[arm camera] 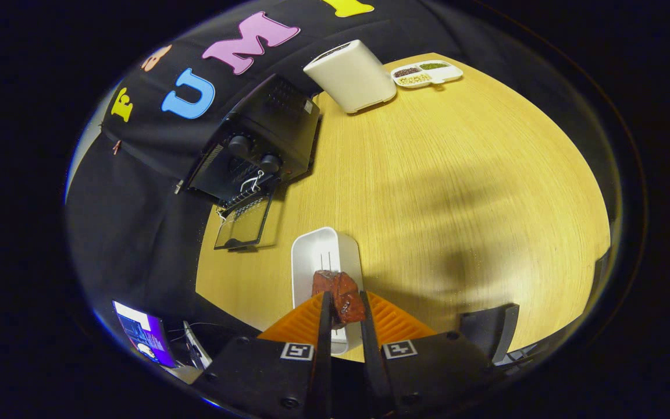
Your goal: Open the toaster oven, put the food inside, and close the toaster oven door.
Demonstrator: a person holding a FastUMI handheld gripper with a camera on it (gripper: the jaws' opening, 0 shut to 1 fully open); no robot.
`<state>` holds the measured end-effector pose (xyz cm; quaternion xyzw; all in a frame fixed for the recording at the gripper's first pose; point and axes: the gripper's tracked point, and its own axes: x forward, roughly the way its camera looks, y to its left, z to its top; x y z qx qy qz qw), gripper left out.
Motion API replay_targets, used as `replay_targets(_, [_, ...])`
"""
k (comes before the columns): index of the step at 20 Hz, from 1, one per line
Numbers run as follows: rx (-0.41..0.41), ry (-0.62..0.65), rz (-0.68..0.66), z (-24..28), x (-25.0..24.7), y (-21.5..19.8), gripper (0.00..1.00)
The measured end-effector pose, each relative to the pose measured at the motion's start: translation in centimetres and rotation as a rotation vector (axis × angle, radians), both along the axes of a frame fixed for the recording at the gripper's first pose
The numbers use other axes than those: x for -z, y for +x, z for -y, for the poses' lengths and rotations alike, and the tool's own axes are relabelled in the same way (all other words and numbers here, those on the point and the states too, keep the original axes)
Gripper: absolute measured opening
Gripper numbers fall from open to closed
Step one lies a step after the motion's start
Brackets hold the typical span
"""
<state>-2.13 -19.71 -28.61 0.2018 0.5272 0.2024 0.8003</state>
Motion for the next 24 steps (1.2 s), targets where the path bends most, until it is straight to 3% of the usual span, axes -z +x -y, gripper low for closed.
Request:
replay_targets(8, [0.019, 0.069, 0.019, -0.7, -1.1, -0.1, 0.14])
replay_targets(17, [0.086, 0.142, 0.09, -2.1, -6.7, 0.2, 0.14])
replay_targets(24, [0.105, 0.186, 0.108, -8.4, -9.9, -0.3, 0.13])
